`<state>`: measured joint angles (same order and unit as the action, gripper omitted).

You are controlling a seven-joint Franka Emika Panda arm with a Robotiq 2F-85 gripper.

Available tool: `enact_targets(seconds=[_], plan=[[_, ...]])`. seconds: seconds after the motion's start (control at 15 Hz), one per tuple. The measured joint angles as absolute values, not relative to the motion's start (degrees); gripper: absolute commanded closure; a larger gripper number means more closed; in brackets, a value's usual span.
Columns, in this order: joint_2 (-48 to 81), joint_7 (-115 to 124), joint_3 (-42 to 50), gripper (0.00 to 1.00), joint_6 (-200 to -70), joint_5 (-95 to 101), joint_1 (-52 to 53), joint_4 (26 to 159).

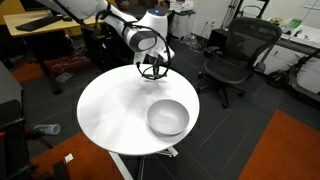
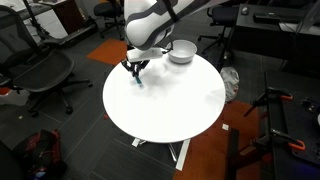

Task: Remove the marker from the bowl

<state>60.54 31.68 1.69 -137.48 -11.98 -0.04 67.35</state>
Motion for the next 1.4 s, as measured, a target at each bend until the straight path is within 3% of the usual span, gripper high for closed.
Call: enact_targets(seconds=[0.07,0.13,0.33,0.67,1.0,1.4], plan=[[61.4,31.7,1.6,0.95,-137.4,-12.1,0.0,66.6],[62.1,31.7,1.6,0.56,-137.4,-12.2,-0.1,65.9],[63.7,31.7,1.3,0.42,-137.0,-12.5,-0.2,64.0],[63.5,31.6,1.3,0.02,-136.9,-12.5,-0.2,62.4],[54.9,28.6,1.3,0.00,-135.3,-12.5,-0.6,69.2],[38.5,23.1,1.3,0.00,-124.5,-12.5,-2.7,83.6]])
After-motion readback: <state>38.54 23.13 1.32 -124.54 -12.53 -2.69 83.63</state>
